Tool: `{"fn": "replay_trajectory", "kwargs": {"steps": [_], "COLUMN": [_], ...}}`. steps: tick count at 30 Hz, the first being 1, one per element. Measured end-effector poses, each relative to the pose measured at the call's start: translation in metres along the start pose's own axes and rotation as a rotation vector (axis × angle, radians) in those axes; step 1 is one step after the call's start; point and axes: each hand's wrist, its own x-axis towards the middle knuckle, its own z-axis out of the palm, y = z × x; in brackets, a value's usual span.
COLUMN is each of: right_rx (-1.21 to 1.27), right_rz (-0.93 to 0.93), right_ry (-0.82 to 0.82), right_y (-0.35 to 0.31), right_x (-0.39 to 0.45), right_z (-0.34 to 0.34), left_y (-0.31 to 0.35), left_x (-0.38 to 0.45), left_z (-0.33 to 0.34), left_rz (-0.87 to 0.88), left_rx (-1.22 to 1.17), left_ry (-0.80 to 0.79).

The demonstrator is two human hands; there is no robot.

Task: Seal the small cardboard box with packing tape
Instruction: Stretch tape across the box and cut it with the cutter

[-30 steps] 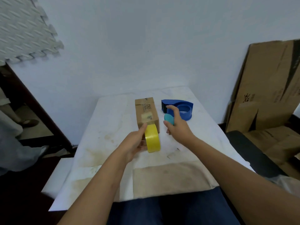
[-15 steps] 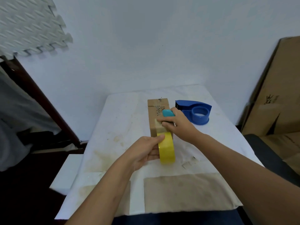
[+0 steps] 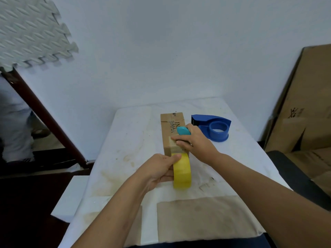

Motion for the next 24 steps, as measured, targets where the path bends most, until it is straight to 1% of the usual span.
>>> {"fn": "replay_trajectory", "kwargs": {"steps": [3, 9, 11, 15, 17, 18, 19, 20, 21, 22, 23, 24], "right_rx": [-0.003, 0.016, 0.018, 0.061, 0.074, 0.078, 0.079, 0.075, 0.069, 0.060, 0.051, 0.043], "right_rz": [0.009, 0.019, 0.021, 0.037, 0.043, 0.043, 0.044, 0.042, 0.038, 0.034, 0.032, 0.032], "right_ry": [-0.005, 0.000, 0.013, 0.012, 0.002, -0.005, -0.014, -0.023, -0.033, -0.043, -0.052, -0.055], "right_y": [0.000, -0.001, -0.002, -0.003, -0.002, -0.002, -0.001, -0.001, 0.000, 0.000, 0.000, 0.001], "right_x": [0.000, 0.002, 0.002, 0.002, 0.003, 0.003, 0.004, 0.004, 0.004, 0.004, 0.004, 0.004], "right_z": [0.000, 0.000, 0.001, 0.000, -0.002, -0.003, -0.003, -0.004, -0.005, -0.006, -0.006, -0.006], "left_y": [0.005, 0.004, 0.005, 0.008, 0.011, 0.014, 0.017, 0.020, 0.024, 0.029, 0.034, 0.037], "left_x": [0.000, -0.005, -0.003, -0.003, -0.005, -0.003, 0.000, 0.006, 0.012, 0.018, 0.024, 0.030], "left_z": [0.000, -0.001, -0.002, -0.004, -0.008, -0.011, -0.015, -0.020, -0.025, -0.029, -0.032, -0.033], "left_rz": [-0.022, -0.136, -0.150, -0.163, -0.135, -0.073, 0.034, 0.179, 0.339, 0.481, 0.587, 0.661], "left_rx": [0.024, 0.002, 0.036, 0.168, 0.376, 0.517, 0.659, 0.778, 0.842, 0.847, 0.828, 0.832], "left_ry": [0.004, -0.041, -0.056, -0.076, -0.048, 0.018, 0.122, 0.251, 0.377, 0.465, 0.493, 0.467]}}
